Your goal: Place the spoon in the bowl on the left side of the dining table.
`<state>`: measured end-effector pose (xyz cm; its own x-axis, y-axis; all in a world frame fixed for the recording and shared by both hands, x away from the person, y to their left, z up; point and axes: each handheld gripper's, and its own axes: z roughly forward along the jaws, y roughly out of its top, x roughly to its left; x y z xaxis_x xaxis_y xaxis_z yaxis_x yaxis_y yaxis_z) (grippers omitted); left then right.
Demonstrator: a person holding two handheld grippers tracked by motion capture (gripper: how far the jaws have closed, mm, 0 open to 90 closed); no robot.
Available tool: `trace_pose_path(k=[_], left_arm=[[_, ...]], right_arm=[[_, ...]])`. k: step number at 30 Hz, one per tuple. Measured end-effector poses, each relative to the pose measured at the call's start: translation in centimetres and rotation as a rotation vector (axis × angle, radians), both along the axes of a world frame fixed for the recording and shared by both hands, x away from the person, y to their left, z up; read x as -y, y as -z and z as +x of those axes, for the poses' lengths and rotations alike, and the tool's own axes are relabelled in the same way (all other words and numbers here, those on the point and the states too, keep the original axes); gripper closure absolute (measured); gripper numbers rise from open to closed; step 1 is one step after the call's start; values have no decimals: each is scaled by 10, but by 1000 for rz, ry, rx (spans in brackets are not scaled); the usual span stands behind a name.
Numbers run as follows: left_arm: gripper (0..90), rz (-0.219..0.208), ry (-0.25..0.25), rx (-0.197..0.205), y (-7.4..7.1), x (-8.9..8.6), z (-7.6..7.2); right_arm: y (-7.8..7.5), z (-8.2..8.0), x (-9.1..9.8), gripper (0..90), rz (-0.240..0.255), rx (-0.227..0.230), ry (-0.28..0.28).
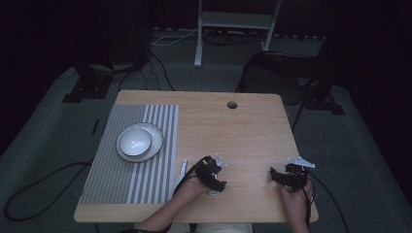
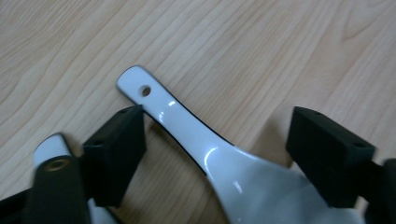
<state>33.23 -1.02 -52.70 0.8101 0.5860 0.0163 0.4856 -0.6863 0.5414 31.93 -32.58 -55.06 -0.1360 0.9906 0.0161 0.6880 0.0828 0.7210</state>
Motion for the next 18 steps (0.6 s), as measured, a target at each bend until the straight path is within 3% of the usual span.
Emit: trace_pose_path(k=[4, 6, 12, 18], left_arm=[[422, -12, 33, 3, -2, 3, -1], [462, -13, 40, 2, -3, 3, -1], [725, -28, 69, 7, -3, 7, -3], [740, -14, 104, 5, -4, 13, -4]], right_arm=[[0, 0, 0, 120, 0, 0, 0], [0, 0, 0, 120, 0, 0, 0], [0, 0, 0, 120, -1, 1, 0], [0, 0, 0, 120, 0, 0, 0]])
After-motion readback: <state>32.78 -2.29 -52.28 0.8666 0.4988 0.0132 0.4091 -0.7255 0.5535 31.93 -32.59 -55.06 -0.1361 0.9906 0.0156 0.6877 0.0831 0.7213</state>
